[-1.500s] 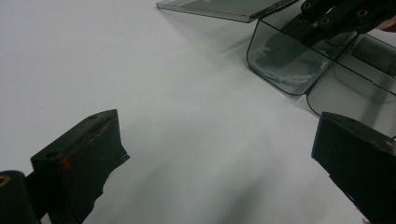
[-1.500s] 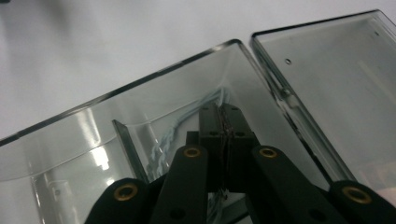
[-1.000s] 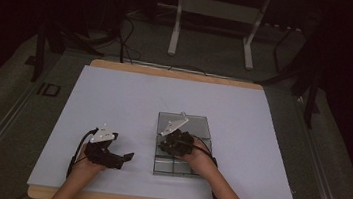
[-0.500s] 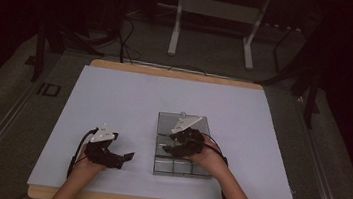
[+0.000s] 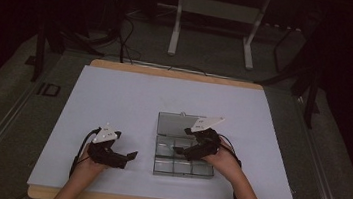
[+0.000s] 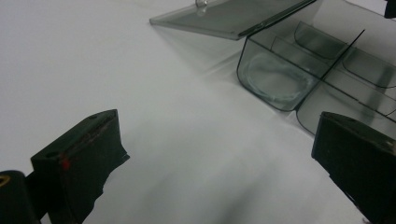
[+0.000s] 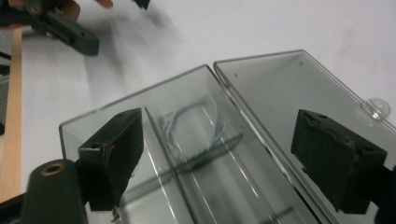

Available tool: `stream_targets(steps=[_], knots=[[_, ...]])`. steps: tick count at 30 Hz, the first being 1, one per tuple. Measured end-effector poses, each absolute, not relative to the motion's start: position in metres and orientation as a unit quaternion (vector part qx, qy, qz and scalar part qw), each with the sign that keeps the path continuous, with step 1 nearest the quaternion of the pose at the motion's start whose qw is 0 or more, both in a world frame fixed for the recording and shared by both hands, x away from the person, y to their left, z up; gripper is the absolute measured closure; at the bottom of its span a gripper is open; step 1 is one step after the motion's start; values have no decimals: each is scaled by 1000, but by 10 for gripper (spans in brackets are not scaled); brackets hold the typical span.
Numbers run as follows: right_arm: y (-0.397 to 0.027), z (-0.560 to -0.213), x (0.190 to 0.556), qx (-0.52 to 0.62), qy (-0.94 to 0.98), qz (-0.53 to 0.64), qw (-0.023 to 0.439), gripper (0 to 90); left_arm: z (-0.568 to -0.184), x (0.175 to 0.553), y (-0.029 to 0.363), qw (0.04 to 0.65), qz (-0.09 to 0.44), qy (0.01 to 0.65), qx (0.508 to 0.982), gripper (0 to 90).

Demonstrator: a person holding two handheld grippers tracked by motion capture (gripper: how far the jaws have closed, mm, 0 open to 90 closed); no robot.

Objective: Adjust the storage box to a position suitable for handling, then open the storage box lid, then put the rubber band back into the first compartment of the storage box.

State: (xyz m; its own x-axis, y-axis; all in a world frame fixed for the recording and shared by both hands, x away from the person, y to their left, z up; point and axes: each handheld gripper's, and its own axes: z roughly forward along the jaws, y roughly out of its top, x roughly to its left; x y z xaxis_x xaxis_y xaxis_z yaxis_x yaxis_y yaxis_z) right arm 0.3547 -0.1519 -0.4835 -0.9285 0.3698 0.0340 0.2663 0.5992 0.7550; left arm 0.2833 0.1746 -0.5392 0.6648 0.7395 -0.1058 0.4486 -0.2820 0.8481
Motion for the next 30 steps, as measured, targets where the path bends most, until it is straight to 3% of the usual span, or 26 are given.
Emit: stream_targets(steps=[4,8,16,30], knots=[[-163,-483,357,180,890,414,60,147,-535,283,172,465,157,369,789,24],[-176,-484,360,186,885,417,86,190,-533,284,170,480,139,367,785,24],[-206,-480,361,221,871,423,120,190,-522,289,167,480,110,391,777,24],[-242,-479,367,300,832,441,152,140,-500,311,152,486,107,377,781,24]])
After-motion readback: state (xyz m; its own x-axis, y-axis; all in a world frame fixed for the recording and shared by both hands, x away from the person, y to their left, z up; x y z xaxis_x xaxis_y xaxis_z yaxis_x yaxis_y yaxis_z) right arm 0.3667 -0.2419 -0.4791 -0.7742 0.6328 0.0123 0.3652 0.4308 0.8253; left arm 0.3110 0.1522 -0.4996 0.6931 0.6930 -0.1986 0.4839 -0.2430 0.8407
